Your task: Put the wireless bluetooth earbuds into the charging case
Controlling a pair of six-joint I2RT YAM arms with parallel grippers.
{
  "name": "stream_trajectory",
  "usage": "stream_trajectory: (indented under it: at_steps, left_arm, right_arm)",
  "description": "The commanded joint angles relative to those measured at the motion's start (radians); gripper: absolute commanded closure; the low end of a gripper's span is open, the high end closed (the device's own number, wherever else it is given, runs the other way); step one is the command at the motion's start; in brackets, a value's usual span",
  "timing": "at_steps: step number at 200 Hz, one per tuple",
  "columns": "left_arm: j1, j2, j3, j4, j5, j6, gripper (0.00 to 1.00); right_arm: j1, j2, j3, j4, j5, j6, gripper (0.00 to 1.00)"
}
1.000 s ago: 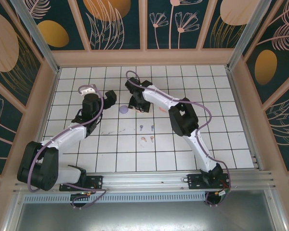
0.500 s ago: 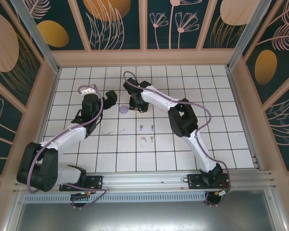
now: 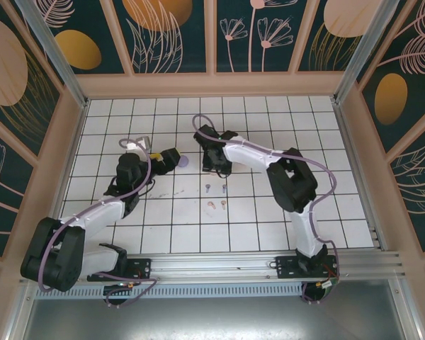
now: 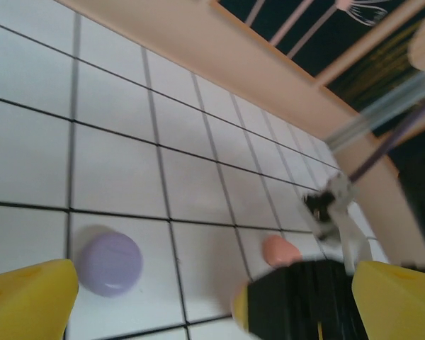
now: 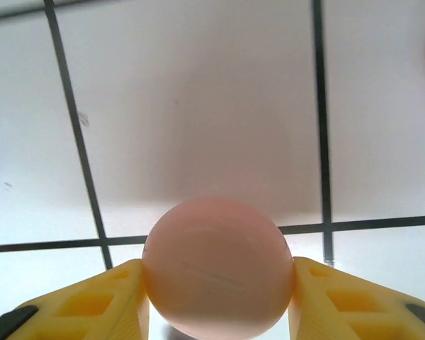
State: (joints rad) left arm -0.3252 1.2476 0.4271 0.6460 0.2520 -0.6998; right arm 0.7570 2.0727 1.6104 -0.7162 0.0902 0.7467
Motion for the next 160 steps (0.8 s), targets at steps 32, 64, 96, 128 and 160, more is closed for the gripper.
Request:
stream_trajectory:
  at_steps: [32,64,96,128,160]
  left_arm:
    - [0.005,0.070,-0.122,0.465,0.268,-0.136,0.03]
    - [-0.014,0.172,-0.133,0.657,0.256,-0.209,0.07]
    - [-0.035,0.303,-0.116,0.814,0.217,-0.276,0.16]
    - [-0.058,0.439,-0.062,0.914,0.201,-0.321,0.28]
    - [-0.079,0.562,-0.004,1.011,0.185,-0.360,0.43]
  right_arm:
    - [-0.081,-0.144,-0.036,0.239,-0.107,0.155,0.53]
    - [-0.088,-0.166,-0.011,0.303,-0.146,0.256,0.53]
    - [-0.081,-0.177,-0.008,0.365,-0.178,0.346,0.53]
    - [-0.058,-0.173,0.012,0.371,-0.185,0.377,0.53]
    - [-0.039,-0.176,0.009,0.379,-0.192,0.389,0.53]
